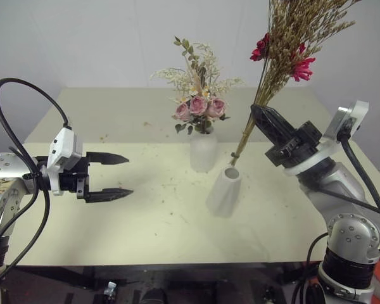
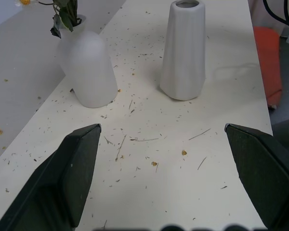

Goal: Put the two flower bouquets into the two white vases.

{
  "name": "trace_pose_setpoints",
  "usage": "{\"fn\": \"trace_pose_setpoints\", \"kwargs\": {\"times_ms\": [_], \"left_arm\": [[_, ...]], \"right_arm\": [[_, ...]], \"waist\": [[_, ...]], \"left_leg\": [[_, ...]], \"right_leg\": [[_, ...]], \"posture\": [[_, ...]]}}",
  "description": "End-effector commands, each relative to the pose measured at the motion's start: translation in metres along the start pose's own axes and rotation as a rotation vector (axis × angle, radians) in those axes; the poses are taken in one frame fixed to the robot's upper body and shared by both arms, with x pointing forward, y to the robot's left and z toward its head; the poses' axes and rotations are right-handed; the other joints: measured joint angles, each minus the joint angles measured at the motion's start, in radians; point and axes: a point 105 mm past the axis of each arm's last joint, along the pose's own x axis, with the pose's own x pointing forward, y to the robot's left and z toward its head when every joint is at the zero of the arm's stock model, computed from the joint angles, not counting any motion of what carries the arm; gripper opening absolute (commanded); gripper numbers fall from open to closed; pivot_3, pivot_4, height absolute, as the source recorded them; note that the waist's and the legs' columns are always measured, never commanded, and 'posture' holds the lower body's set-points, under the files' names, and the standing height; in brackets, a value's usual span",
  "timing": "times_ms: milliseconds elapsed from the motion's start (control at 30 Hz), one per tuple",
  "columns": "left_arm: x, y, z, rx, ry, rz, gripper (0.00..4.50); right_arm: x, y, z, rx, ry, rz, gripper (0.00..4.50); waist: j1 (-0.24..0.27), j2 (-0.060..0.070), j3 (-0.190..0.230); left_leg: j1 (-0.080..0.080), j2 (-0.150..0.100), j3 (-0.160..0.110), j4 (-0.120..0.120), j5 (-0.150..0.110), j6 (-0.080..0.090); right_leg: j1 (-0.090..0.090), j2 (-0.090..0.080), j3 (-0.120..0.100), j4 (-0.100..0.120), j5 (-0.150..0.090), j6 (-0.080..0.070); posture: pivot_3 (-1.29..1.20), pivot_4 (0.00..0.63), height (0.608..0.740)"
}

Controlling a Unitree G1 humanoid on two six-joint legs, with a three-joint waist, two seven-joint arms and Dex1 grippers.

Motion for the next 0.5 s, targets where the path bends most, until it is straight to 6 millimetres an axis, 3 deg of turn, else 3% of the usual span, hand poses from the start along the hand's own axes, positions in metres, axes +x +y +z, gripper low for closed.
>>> {"fn": "trace_pose_setpoints", "kwargs": {"times_ms": [33, 500], "left_arm": [[-0.006, 0.002, 0.01, 0.047, 0.0, 0.022, 4.5], [-0.007, 0.001, 0.01, 0.055, 0.001, 0.029, 4.5]], "right_arm": [[-0.002, 0.001, 0.004, -0.044, -0.031, 0.007, 0.02], [-0.007, 0.003, -0.012, -0.037, -0.006, 0.015, 0.02]], "waist": [[0.0, 0.0, 0.0], [0.001, 0.0, 0.0]], "left_leg": [[0.0, 0.0, 0.0, 0.0, 0.0, 0.0], [0.0, 0.0, 0.0, 0.0, 0.0, 0.0]], "right_leg": [[0.0, 0.0, 0.0, 0.0, 0.0, 0.0], [0.0, 0.0, 0.0, 0.0, 0.0, 0.0]], "posture": [[0.0, 0.15, 0.74], [0.0, 0.15, 0.74]]}}
